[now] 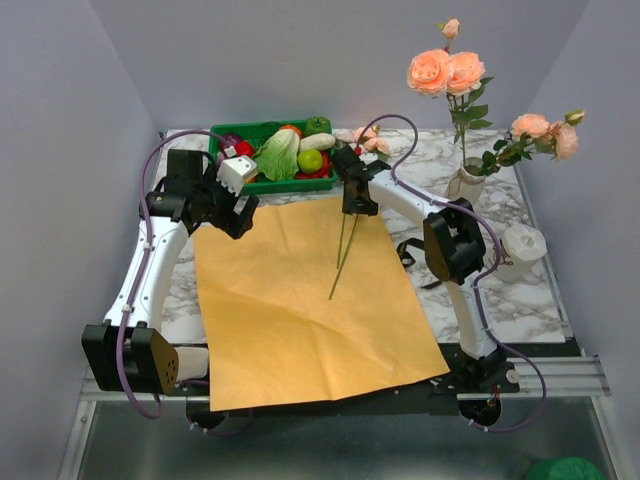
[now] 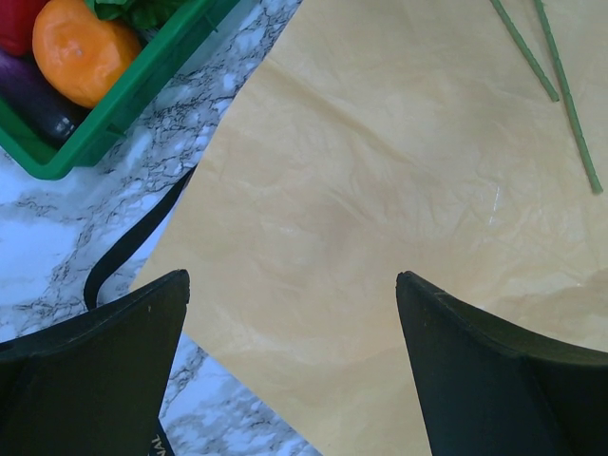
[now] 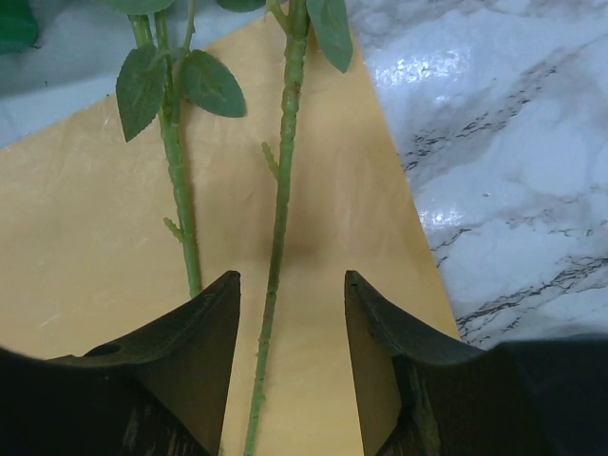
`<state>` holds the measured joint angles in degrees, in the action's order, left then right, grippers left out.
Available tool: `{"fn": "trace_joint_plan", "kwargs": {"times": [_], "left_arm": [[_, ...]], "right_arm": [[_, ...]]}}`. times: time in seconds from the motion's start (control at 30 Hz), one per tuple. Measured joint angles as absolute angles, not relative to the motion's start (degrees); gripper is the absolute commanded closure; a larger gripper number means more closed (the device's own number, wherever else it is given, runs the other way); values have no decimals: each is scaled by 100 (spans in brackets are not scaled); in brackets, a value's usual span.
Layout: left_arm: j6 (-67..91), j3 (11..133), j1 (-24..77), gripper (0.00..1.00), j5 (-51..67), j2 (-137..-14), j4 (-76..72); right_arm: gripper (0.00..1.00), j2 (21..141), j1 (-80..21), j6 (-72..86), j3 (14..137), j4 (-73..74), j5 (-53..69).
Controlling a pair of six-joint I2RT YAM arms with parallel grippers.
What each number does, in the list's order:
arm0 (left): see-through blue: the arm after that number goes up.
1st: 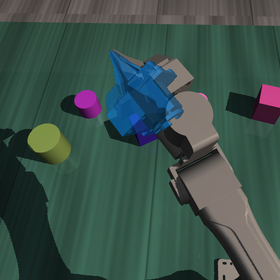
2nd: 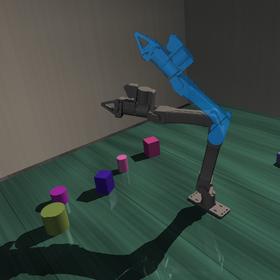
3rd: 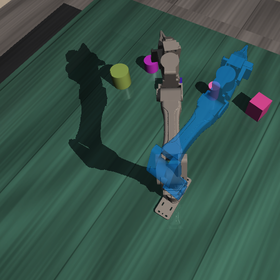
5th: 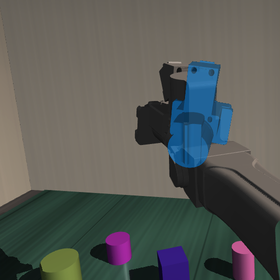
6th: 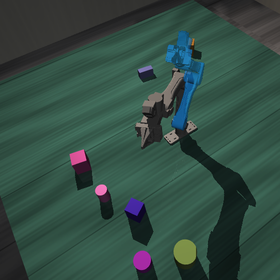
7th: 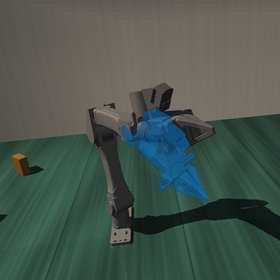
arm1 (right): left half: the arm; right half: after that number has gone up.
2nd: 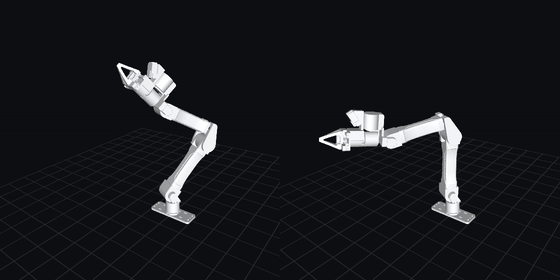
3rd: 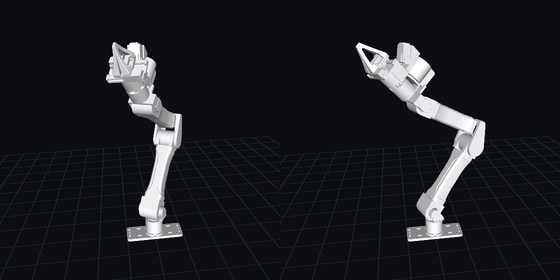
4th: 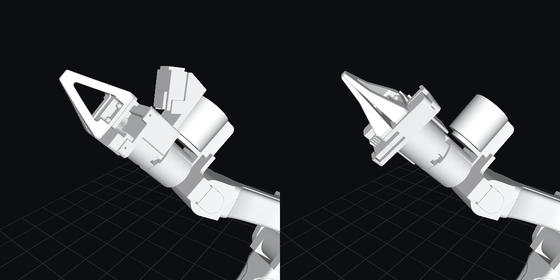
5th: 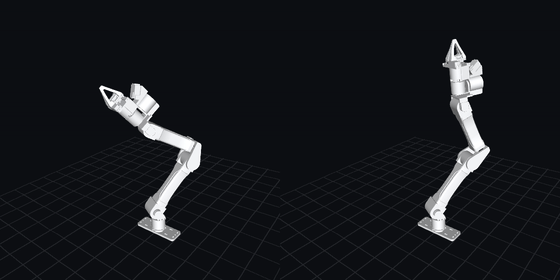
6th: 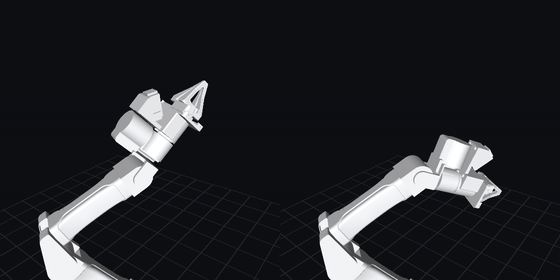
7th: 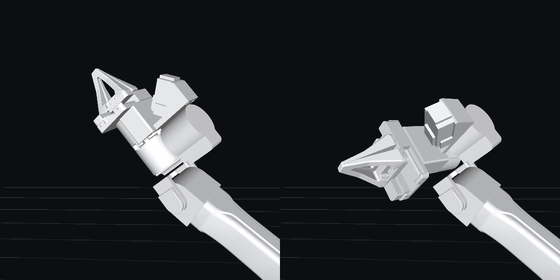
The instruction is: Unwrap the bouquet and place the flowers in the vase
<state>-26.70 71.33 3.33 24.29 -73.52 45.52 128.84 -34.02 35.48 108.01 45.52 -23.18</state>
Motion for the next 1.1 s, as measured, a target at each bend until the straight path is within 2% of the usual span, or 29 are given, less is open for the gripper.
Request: {"fn": "trace_joint_plan", "kwargs": {"times": [0.33, 0.43, 0.47, 0.57, 0.87, 1.1], "left_arm": [[-2722, 7133, 333, 1, 2429, -7352, 4602], [-2724, 7133, 333, 1, 2429, -7352, 4606], [-2727, 7133, 333, 1, 2429, -7352, 4613], [-2764, 7133, 333, 1, 2427, -7352, 4646], [-2786, 7135, 331, 1, 2427, -7343, 4703], [-2779, 7279, 333, 1, 2429, -7321, 4866]], "right_arm": [[57, 13222, -3273, 3815, 10995, 4904, -1962], [71, 13246, -3247, 3861, 11054, 4932, -1938], [81, 13246, -3236, 3889, 11054, 4934, -1929], [99, 13249, -3214, 3938, 11050, 4932, -1900], [99, 12929, -3236, 4250, 10665, 4873, -2176], [99, 11185, -3430, 4132, 9686, 4401, -3135]]}}
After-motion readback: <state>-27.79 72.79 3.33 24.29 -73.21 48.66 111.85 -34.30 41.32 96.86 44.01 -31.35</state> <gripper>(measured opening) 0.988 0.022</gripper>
